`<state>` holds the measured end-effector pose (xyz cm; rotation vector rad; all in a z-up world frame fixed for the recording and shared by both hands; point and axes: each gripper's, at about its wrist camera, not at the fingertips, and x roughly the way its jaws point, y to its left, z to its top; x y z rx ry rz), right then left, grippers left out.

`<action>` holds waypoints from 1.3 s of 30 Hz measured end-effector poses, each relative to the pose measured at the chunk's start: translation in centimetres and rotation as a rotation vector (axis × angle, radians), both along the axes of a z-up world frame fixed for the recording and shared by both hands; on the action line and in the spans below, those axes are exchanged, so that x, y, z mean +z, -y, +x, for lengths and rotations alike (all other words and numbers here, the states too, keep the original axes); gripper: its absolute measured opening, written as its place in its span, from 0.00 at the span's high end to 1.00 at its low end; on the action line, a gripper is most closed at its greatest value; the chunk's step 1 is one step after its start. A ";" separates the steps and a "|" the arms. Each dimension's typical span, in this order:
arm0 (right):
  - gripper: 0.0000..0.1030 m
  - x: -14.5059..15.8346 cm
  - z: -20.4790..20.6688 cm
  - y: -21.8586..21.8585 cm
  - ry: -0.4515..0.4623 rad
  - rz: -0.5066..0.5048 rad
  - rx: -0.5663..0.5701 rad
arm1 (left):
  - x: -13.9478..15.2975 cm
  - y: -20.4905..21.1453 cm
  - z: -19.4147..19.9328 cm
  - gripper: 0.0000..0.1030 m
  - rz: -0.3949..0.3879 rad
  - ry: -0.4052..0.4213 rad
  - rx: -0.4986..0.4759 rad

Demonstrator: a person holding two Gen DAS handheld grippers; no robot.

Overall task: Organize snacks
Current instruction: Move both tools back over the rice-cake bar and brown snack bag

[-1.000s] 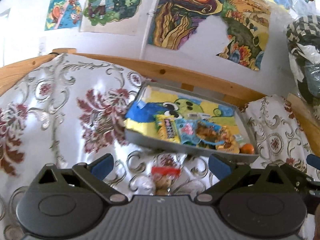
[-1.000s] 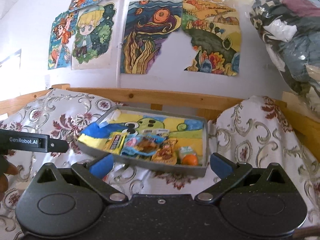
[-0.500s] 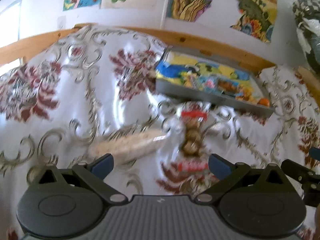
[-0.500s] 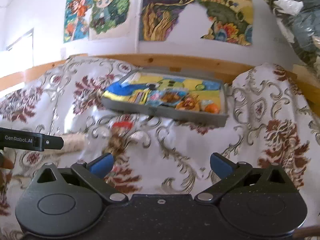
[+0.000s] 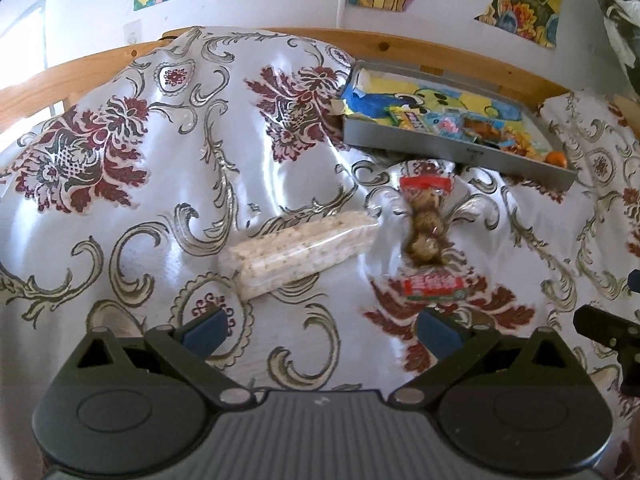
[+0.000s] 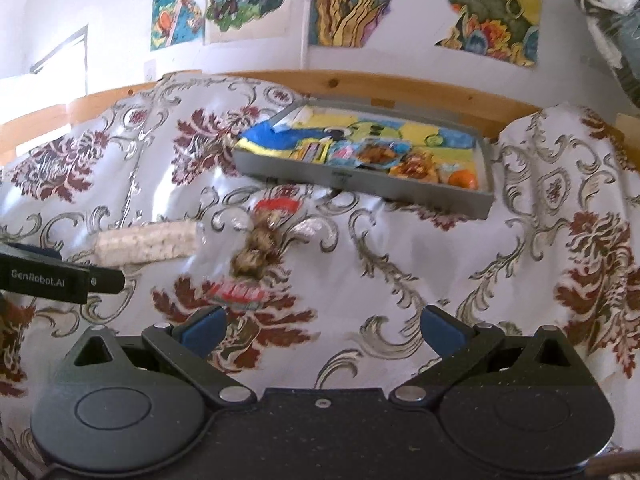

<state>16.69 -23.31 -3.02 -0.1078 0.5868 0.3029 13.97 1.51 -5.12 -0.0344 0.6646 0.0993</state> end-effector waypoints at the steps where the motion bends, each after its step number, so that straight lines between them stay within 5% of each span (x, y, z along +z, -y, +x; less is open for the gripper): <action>1: 0.01 -0.1 0.0 -0.1 -0.006 -0.001 0.006 | -0.1 -0.1 0.0 0.00 0.006 -0.004 0.001; 18: 0.01 -1.7 1.9 -1.7 -0.078 0.006 0.069 | -0.1 -0.7 1.4 0.00 0.066 -0.020 0.005; 31: 0.01 -2.1 5.4 -3.1 -0.102 0.009 0.077 | 1.2 -1.7 3.6 0.00 0.120 0.054 -0.005; 39: 0.01 -2.4 8.2 -5.3 -0.119 0.007 0.104 | 1.7 -2.1 5.6 0.00 0.240 0.077 -0.138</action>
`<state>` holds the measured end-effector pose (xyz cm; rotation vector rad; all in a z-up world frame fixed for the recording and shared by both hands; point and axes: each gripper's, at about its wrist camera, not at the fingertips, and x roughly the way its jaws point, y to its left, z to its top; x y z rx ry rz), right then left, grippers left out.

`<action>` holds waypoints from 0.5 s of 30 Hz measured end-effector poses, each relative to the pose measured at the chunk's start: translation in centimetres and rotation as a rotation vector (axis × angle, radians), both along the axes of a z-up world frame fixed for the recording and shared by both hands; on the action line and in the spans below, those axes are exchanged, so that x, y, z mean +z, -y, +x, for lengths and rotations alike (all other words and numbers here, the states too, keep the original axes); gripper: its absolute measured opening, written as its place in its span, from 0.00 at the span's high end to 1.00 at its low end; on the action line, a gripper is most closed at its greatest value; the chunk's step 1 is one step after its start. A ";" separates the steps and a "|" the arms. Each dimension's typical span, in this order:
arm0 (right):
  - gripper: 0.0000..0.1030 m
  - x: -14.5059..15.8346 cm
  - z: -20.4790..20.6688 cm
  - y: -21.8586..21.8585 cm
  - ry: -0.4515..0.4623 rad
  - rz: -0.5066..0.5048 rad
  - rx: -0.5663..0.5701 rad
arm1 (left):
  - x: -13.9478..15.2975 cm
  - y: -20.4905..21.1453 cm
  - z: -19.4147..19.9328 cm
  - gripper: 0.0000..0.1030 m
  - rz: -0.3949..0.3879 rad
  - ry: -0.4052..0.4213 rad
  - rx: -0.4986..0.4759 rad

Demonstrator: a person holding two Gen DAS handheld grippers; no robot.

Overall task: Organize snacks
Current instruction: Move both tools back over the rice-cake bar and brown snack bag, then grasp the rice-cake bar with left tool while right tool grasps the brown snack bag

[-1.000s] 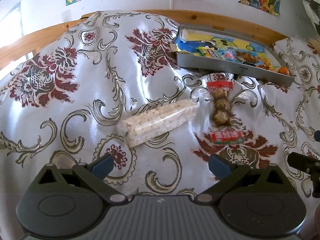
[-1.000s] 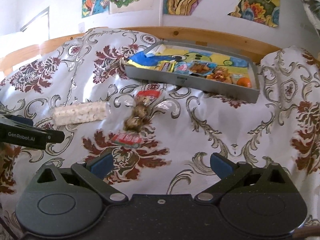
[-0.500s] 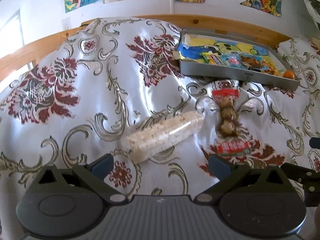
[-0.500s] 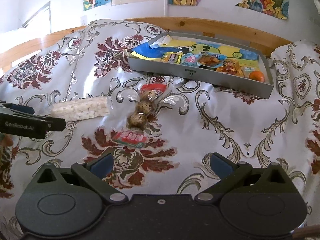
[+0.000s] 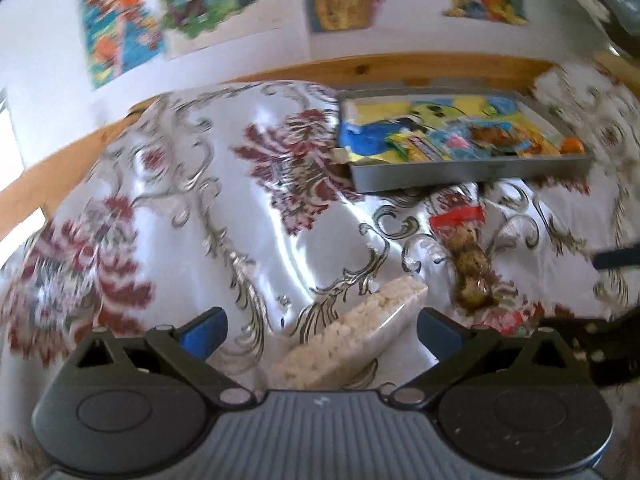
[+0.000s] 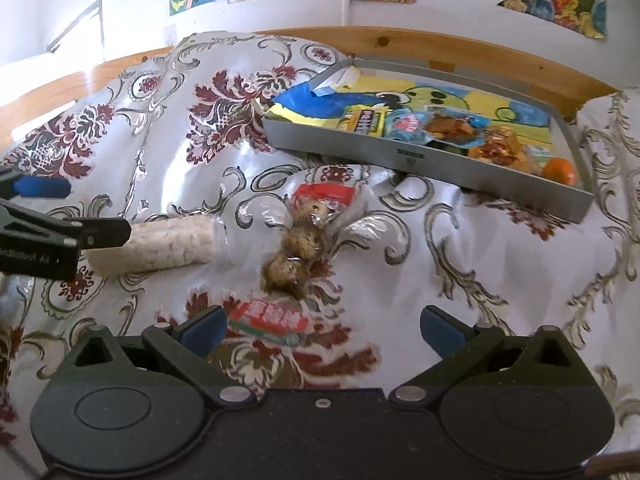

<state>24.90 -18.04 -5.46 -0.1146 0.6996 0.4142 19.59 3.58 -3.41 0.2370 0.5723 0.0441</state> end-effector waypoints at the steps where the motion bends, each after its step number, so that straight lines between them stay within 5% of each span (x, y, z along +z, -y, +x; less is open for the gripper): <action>1: 0.01 -0.1 0.3 -0.3 -0.003 -0.004 0.004 | -0.2 0.0 0.3 0.00 0.026 -0.008 -0.024; 15: 0.01 -1.2 5.3 -3.9 -0.022 -0.069 0.097 | -2.0 0.6 2.3 0.00 0.104 -0.060 -0.131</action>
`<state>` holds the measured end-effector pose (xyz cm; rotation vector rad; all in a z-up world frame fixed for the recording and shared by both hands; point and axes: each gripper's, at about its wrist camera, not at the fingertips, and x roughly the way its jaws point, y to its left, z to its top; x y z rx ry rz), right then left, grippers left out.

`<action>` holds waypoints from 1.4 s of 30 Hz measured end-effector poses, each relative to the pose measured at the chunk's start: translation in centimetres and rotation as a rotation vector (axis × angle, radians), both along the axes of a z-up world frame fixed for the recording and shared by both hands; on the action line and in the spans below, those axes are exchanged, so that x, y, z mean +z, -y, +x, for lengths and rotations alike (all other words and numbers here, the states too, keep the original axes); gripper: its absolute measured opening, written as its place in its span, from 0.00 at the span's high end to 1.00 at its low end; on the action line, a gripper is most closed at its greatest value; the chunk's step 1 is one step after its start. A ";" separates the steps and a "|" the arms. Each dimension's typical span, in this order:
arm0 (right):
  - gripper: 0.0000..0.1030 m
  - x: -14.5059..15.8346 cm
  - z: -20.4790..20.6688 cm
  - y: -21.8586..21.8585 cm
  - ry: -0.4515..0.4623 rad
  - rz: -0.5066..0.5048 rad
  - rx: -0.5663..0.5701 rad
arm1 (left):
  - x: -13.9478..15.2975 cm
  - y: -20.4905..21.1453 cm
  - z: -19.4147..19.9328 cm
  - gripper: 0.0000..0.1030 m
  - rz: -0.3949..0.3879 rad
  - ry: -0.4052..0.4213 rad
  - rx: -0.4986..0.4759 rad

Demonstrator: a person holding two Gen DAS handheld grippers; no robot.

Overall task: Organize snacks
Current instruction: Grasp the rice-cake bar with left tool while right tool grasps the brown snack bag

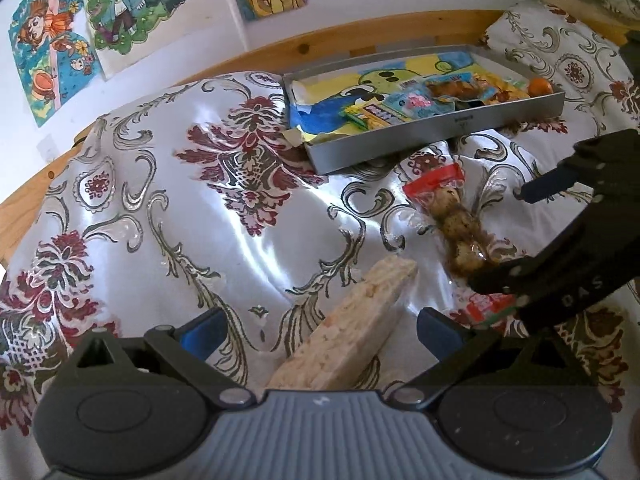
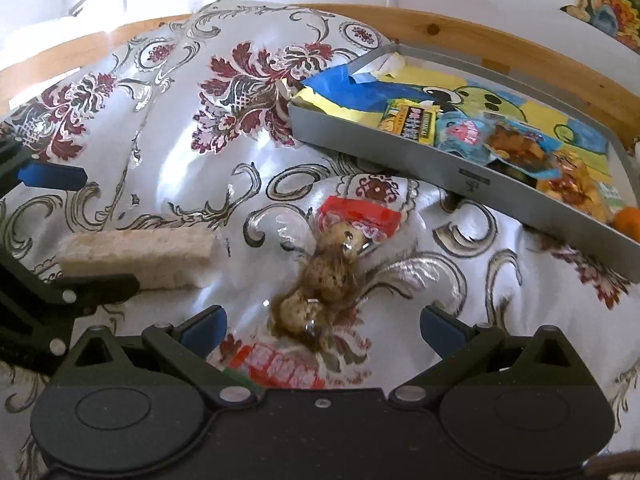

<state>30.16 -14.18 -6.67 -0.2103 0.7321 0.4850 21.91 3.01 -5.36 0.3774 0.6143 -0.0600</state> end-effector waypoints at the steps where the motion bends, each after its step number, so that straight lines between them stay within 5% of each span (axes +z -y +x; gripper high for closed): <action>1: 0.01 -0.1 0.2 -0.1 0.001 0.000 0.001 | 0.0 -0.1 0.1 0.00 -0.002 -0.002 0.001; 17: 0.01 -1.8 3.4 -1.6 -0.098 0.075 -0.061 | -0.4 -0.8 1.5 0.01 -0.009 -0.056 0.023; 23: 0.02 -2.2 4.3 -1.7 -0.119 0.093 -0.095 | -0.6 -0.9 2.8 0.21 -0.039 -0.140 0.008; 27: 0.15 -2.6 4.1 -1.4 -0.104 0.062 -0.102 | -0.7 -1.0 3.3 0.42 -0.077 -0.192 -0.012; 32: 0.33 -2.7 3.5 -0.5 -0.079 0.044 -0.095 | -0.8 -0.3 3.5 0.45 -0.107 -0.231 0.023; 34: 0.50 -2.5 3.3 0.2 -0.083 0.046 -0.096 | -0.6 0.0 3.6 0.47 -0.122 -0.245 0.042; 42: 0.60 -1.6 1.0 3.9 -0.168 0.117 -0.093 | 0.3 1.9 3.2 0.52 -0.225 -0.325 0.109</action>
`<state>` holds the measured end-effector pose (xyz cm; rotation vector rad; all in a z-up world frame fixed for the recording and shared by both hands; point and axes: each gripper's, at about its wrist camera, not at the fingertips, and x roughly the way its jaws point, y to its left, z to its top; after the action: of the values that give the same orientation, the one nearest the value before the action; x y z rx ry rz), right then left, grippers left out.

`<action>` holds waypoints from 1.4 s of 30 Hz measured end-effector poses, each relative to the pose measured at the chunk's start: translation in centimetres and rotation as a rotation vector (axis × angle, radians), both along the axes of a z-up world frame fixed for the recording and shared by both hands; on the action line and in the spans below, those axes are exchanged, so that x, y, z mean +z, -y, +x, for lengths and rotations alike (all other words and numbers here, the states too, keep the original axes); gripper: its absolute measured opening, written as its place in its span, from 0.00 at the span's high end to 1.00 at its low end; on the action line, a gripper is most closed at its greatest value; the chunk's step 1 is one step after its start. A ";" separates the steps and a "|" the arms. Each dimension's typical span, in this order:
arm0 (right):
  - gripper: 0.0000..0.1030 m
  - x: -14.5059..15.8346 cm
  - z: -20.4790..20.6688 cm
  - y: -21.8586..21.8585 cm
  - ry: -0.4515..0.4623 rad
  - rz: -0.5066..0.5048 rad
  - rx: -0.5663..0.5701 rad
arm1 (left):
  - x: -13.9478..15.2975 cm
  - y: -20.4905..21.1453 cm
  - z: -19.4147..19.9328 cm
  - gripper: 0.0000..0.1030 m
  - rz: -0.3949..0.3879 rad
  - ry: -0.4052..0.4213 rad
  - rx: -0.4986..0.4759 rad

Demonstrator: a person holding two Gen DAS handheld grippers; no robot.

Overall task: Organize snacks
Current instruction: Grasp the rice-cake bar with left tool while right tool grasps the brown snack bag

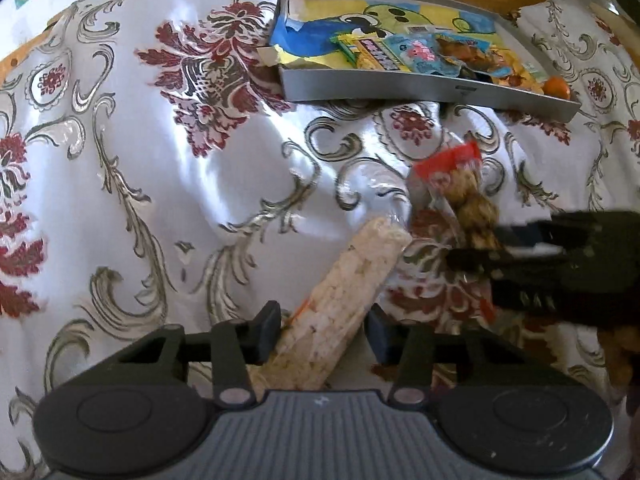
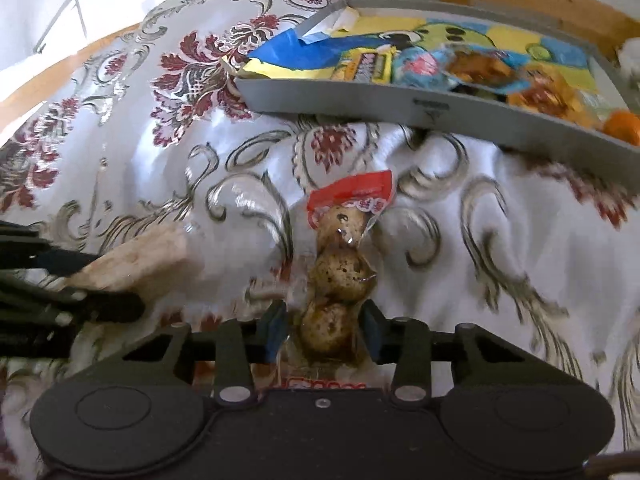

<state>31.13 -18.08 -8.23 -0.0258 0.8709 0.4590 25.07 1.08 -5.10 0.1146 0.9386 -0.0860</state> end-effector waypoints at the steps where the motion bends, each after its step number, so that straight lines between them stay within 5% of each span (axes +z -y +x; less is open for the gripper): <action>1: 0.60 0.1 -0.6 0.4 -0.003 -0.001 0.003 | 0.0 0.4 -0.1 0.52 0.001 -0.009 0.003; 11: 0.60 1.6 -6.0 5.9 -0.054 0.033 -0.012 | 0.2 3.5 -1.3 0.53 -0.173 -0.094 0.014; 17: 0.56 1.0 -6.3 7.5 -0.083 0.061 -0.044 | -0.8 4.9 -0.9 0.53 -0.184 -0.107 0.010; 29: 0.31 -0.4 -5.4 6.4 -0.046 0.104 -0.108 | -2.8 5.1 0.2 0.54 -0.118 -0.113 -0.007; 32: 0.37 -0.4 -5.9 5.9 -0.019 0.072 -0.120 | -2.9 5.1 0.2 0.54 -0.114 -0.115 -0.006; 34: 0.51 -0.4 -6.2 5.8 -0.001 0.042 -0.136 | -2.8 5.2 0.2 0.54 -0.117 -0.118 -0.004; 42: 0.60 0.7 -7.5 6.4 0.015 0.038 -0.128 | -1.9 6.3 -0.8 0.57 -0.100 -0.101 0.014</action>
<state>23.58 -24.47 -7.56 0.0606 0.8435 0.3548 24.31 -5.24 -7.01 0.0117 1.0337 -0.1266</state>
